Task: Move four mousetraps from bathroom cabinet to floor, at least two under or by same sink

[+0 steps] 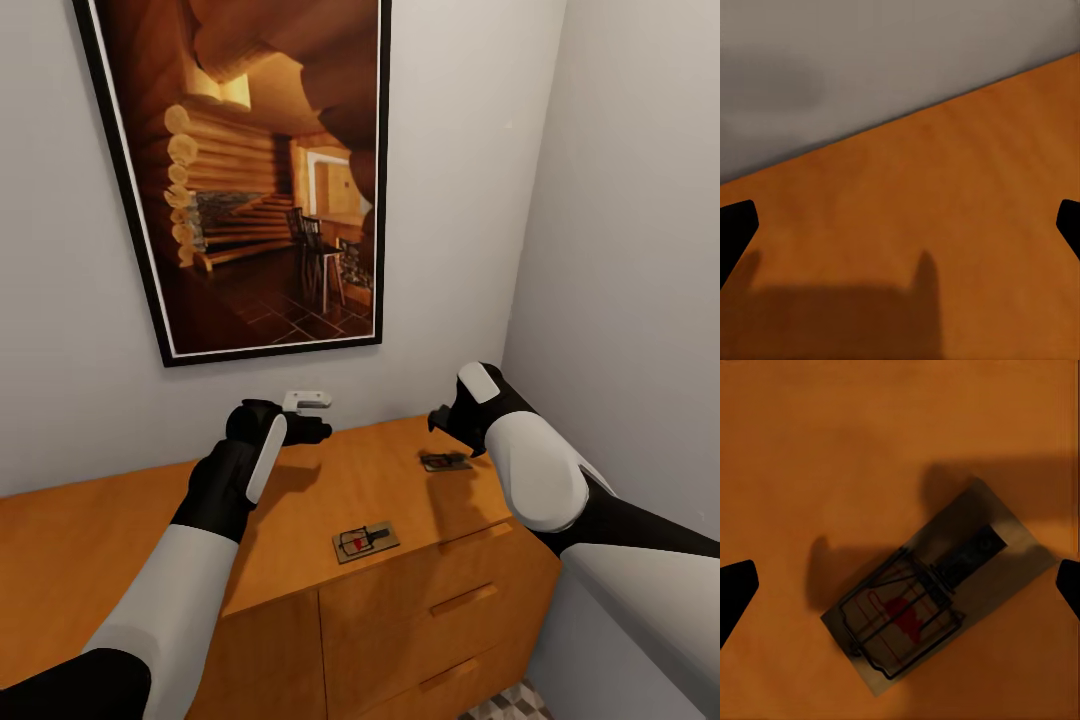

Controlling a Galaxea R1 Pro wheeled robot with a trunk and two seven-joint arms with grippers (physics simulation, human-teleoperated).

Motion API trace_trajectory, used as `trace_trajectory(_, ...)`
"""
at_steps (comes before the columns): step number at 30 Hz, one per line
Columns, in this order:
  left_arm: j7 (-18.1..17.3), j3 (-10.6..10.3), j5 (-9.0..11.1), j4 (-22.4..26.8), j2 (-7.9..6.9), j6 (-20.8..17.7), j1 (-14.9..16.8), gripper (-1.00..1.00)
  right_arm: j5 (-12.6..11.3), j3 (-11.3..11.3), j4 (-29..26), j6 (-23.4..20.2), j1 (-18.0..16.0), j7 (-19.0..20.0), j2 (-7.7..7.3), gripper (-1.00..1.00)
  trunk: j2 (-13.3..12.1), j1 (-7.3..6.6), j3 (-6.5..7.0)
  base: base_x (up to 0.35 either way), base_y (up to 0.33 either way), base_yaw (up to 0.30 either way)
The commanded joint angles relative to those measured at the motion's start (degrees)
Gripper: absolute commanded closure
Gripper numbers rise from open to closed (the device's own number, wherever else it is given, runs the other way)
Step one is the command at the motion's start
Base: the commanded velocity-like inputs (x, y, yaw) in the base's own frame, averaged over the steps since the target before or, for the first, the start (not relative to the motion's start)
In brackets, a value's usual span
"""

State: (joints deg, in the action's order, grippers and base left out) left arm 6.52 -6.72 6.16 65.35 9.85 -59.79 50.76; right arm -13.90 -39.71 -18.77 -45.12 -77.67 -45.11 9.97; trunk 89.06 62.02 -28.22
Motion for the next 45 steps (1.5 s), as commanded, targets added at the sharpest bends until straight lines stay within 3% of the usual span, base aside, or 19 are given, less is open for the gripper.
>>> trace_trajectory(1, 0.6, -0.1, 0.6, 0.1, -0.01, -0.2, 0.0, -1.0, -0.6, 0.0, -0.1, -0.1, 0.0, -0.6, 0.03, -1.0, 0.0, 0.0, -0.07, 0.0, 0.0, 0.0)
trace_trajectory(45, 0.6, -0.1, 0.6, 0.1, 0.0, -0.2, 0.0, -1.0, -1.2, 0.2, -0.1, -0.8, 0.0, -1.7, -0.12, -1.0, 0.0, 0.0, -0.07, 0.0, 0.0, 0.0)
